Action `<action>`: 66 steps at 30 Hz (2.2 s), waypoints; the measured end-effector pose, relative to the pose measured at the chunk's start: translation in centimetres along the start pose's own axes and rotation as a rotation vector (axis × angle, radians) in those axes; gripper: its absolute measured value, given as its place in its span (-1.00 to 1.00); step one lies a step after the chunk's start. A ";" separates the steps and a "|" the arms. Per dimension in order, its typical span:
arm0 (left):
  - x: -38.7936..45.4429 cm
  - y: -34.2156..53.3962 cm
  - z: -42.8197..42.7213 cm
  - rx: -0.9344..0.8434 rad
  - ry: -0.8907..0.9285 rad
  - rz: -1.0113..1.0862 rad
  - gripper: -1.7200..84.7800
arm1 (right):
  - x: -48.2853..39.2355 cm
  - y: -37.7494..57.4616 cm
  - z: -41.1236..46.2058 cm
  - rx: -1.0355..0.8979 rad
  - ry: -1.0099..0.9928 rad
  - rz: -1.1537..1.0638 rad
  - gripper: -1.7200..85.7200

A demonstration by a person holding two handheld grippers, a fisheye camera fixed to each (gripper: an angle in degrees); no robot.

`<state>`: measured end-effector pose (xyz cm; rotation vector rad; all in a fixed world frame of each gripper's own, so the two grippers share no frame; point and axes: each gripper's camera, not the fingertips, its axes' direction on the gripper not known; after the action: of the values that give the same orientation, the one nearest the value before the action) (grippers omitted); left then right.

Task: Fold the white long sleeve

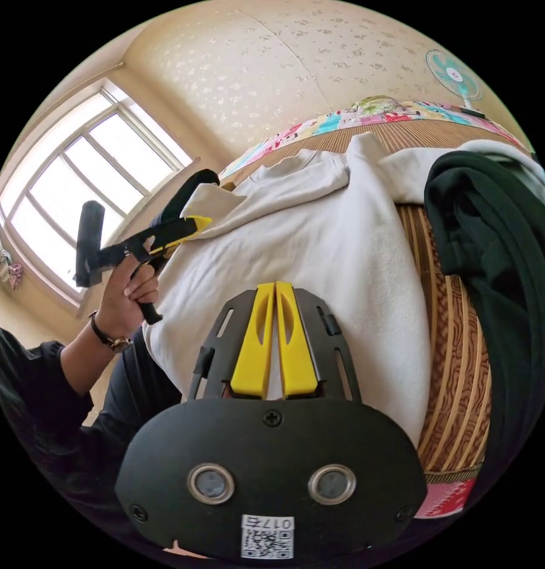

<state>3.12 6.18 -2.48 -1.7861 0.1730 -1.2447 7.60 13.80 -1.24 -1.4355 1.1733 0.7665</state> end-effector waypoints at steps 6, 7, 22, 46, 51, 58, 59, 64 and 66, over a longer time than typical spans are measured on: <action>-2.2 1.0 3.0 -0.075 0.095 -0.083 -0.78 | 0.5 1.7 -12.8 0.372 -0.009 0.211 -0.84; -2.5 1.3 3.2 -0.058 0.107 -0.097 -0.80 | 2.0 3.4 -16.5 0.519 0.032 0.327 -0.81; -3.0 1.4 4.9 -0.050 0.094 -0.085 -0.81 | 12.2 6.6 -28.8 0.856 0.023 0.675 -0.86; 6.3 -11.5 10.2 -0.170 0.226 0.335 -0.69 | 5.3 -0.4 -23.8 0.695 0.221 0.528 -0.90; 5.9 -12.2 12.4 -0.172 0.107 0.275 -0.88 | 8.6 3.4 -25.1 0.616 0.334 0.535 -0.90; 2.6 -15.3 4.6 0.125 0.420 0.084 -0.88 | 13.4 7.1 -24.9 0.528 0.296 0.565 -0.90; 3.2 -15.4 5.3 0.104 0.415 0.099 -0.87 | 13.6 7.2 -24.9 0.533 0.290 0.571 -0.90; 4.0 -11.6 7.1 -0.021 0.454 0.097 -0.71 | 13.2 5.9 -26.5 0.680 0.179 0.572 -0.89; 2.1 -8.7 4.3 0.022 0.473 0.056 -0.70 | 11.9 3.2 -26.9 0.708 0.126 0.515 -0.89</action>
<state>4.40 12.44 5.07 -1.4314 0.4709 -1.6035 4.40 -15.00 -7.48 -0.6022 1.7259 0.5120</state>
